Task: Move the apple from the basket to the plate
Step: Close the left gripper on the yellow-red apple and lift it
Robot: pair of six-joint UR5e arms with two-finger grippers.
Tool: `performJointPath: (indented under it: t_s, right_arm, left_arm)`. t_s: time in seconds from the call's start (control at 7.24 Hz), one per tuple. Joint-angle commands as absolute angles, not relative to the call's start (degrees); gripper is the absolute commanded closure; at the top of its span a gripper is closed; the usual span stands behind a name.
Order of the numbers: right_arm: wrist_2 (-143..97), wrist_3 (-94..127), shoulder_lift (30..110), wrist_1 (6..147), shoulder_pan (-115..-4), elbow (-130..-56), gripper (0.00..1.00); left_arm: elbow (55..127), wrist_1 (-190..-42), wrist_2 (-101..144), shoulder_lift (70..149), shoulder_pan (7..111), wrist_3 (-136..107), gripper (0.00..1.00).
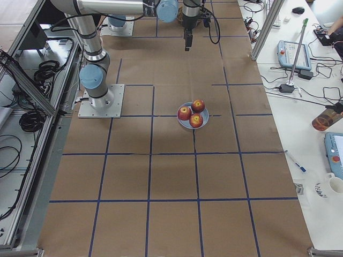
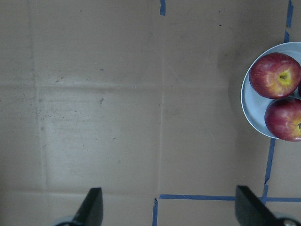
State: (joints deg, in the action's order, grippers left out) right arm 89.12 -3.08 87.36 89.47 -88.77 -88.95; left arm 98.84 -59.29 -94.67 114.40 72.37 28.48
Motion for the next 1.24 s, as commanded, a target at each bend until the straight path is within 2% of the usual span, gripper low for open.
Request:
performJointPath:
  t_s: [0.0,0.55,0.83,1.11]
  right_arm:
    - [89.1,-3.1,87.4,89.5,-88.8,-88.9,0.0]
    - [89.1,-3.1,87.4,89.5,-88.8,-88.9,0.0]
    - [89.1,-3.1,87.4,89.5,-88.8,-88.9,0.0]
    - [89.1,-3.1,87.4,89.5,-88.8,-88.9,0.0]
  left_arm:
    - [93.2,-69.6,-94.5,110.1,75.9,18.7,0.53]
    - [89.0,-71.4,-90.3,112.2,98.6,-12.6,0.52]
    - [85.7,-67.4,-90.8,118.4,107.4,-23.0,0.52]
    - [85.1,-60.6,-90.7,124.3,111.3,-27.4,0.5]
